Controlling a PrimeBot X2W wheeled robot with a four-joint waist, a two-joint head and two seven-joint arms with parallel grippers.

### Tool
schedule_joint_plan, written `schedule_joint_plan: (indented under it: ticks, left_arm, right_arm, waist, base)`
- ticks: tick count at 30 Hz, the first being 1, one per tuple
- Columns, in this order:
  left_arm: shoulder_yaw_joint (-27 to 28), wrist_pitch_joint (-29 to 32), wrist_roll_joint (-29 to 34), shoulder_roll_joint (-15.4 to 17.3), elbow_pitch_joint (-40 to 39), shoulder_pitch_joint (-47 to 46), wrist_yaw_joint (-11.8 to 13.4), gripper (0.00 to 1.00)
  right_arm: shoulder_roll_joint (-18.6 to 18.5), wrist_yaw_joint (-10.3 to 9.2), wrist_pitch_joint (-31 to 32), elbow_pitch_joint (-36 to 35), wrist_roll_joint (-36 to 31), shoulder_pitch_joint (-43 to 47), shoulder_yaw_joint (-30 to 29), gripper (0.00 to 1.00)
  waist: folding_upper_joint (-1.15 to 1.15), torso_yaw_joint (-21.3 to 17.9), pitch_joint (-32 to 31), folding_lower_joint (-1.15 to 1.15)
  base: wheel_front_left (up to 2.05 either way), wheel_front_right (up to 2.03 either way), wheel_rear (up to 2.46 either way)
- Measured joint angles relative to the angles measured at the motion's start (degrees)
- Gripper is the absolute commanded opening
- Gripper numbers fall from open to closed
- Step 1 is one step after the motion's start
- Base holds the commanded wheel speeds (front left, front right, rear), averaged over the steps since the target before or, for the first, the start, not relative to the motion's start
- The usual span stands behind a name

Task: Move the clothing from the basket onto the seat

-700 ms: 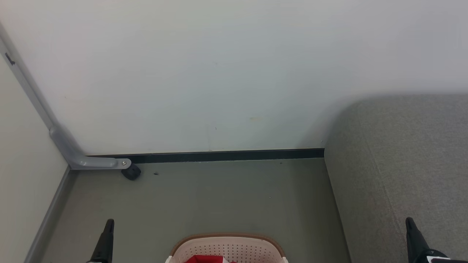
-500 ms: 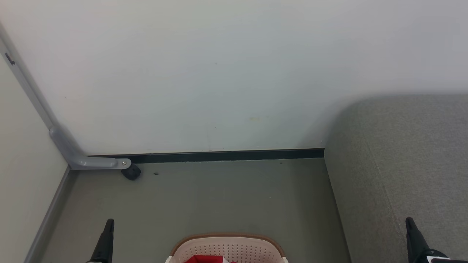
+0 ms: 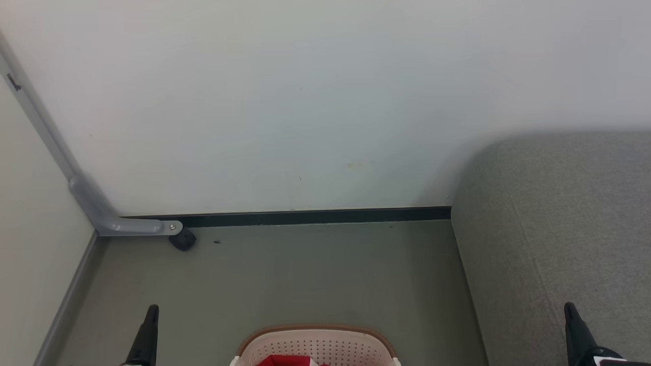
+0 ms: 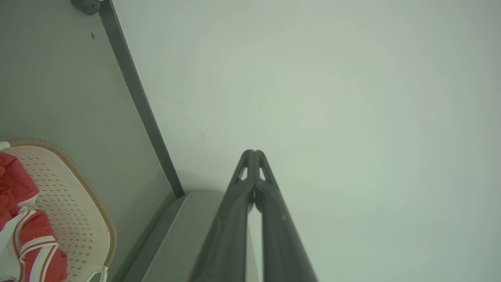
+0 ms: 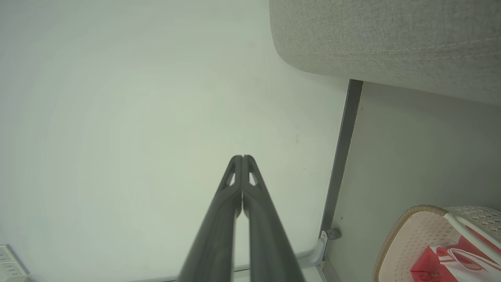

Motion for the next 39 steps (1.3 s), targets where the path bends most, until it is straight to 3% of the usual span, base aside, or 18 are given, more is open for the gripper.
schedule_joint_plan:
  ticks: [2, 3, 5, 6, 7, 29, 33, 39]
  left_arm:
    - [0.0, 0.0, 0.0, 0.0, 0.0, 0.0, 0.0, 0.0]
    - [0.0, 0.0, 0.0, 0.0, 0.0, 0.0, 0.0, 1.0]
    - [-0.07, 0.0, 0.0, -0.15, 0.91, 0.38, 0.05, 1.0]
    - [-0.09, 0.0, 0.0, -0.35, 1.44, 0.88, 0.05, 0.0]
    - [-0.13, 0.0, 0.0, -0.53, 2.05, 1.49, 0.05, 1.0]
    - [-5.38, -4.22, 0.65, -0.58, 2.09, 1.46, 0.08, 1.0]
    - [-5.82, -4.98, 3.45, -0.57, 2.09, 0.88, 0.1, 1.0]
    - [-7.22, -6.28, 8.76, -0.53, 2.08, 0.36, 2.05, 1.0]
  right_arm:
    - [0.0, 0.0, 0.0, 0.0, 0.0, 0.0, 0.0, 0.0]
    - [0.0, 0.0, 0.0, 0.0, 0.0, 0.0, 0.0, 1.0]
    - [0.18, -0.1, -0.01, 0.74, -0.02, 0.5, 0.1, 1.0]
    - [0.32, -0.11, -0.01, 1.47, -0.02, 0.99, 0.13, 0.0]
    - [0.52, -0.11, -0.01, 2.1, -0.02, 1.6, 0.16, 1.0]
    - [-0.97, -0.12, -0.6, 1.59, -1.27, 2.4, -0.51, 1.0]
    - [-1.91, -0.12, -1.46, 1.31, -2.75, 2.34, -0.35, 1.0]
    - [-3.63, -0.11, -2.78, 0.43, -7.0, 2.19, 1.13, 1.0]
  waist:
    - [0.0, 0.0, 0.0, 0.0]
    - [0.0, 0.0, 0.0, 0.0]
    - [0.0, 0.0, 0.0, 0.0]
    - [0.0, 0.0, 0.0, 0.0]
    - [0.0, 0.0, 0.0, 0.0]
    - [0.0, -0.1, 0.1, 0.0]
    - [0.0, -0.05, 0.1, 0.0]
    - [0.0, 0.05, 0.07, 0.0]
  base:
    - [0.0, 0.0, 0.0]
    - [0.0, 0.0, 0.0]
    - [0.0, 0.0, 0.0]
    - [0.0, 0.0, 0.0]
    - [0.0, 0.0, 0.0]
    - [0.0, 0.0, 0.0]
    - [0.0, 0.0, 0.0]
    - [0.0, 0.0, 0.0]
